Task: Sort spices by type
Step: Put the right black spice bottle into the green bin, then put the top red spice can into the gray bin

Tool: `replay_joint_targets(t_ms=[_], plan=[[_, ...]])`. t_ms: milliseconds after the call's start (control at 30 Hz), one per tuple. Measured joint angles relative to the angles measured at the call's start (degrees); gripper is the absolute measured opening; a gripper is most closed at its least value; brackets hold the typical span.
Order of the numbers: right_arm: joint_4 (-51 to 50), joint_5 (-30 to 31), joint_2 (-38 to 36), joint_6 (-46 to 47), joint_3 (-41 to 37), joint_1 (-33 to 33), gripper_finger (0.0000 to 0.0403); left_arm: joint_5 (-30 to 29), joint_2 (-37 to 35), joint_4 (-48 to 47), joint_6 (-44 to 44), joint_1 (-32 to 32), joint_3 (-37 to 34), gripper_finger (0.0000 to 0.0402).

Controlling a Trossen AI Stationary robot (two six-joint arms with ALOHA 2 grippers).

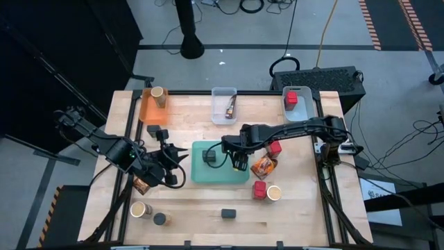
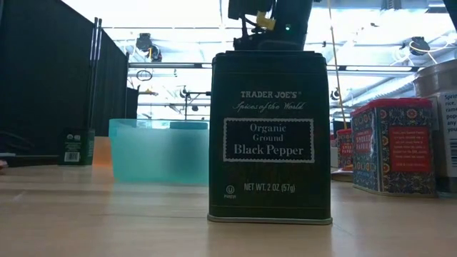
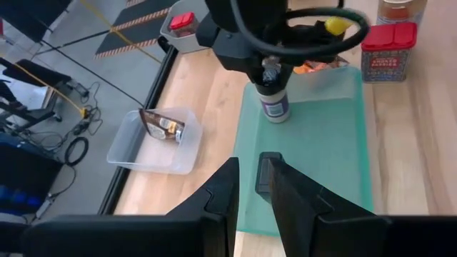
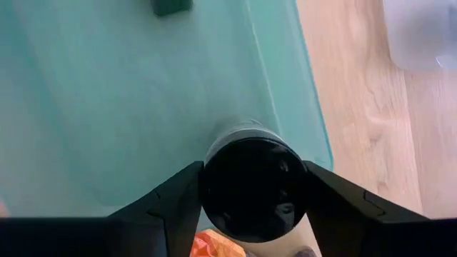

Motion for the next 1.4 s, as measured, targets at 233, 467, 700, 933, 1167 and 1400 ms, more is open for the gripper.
replay_joint_targets(t_ms=[233, 467, 700, 933, 1167, 1400], plan=[[-0.4, -2.2, 0.0, 1.6, -0.2, -1.5, 0.0232, 0.0, 0.0, -0.5, -1.4, 0.0, 0.0, 0.0080], [-1.1, -2.0, -0.5, 1.5, -0.1, -2.0, 0.0233, 0.0, 0.0, -0.5, -1.4, 0.0, 0.0, 0.0080], [-1.9, -1.8, -1.3, 1.7, -0.1, -2.0, 0.0233, -0.6, 0.0, -0.4, -1.4, 0.0, 0.0, 0.0080], [-2.5, -1.6, -4.7, 2.7, -0.1, -1.8, 0.0233, -0.7, 0.0, -0.4, -2.9, 0.0, 0.0, 0.0080], [-3.1, -0.3, -11.3, 2.8, 0.0, -0.4, 0.0233, -0.5, 0.0, -0.4, -6.2, 0.0, 0.0, 0.0080], [-3.1, 9.1, -18.0, 3.9, 0.0, 5.5, 0.0233, 0.6, 0.0, -0.4, -7.5, 0.0, 0.0, 0.0080]])
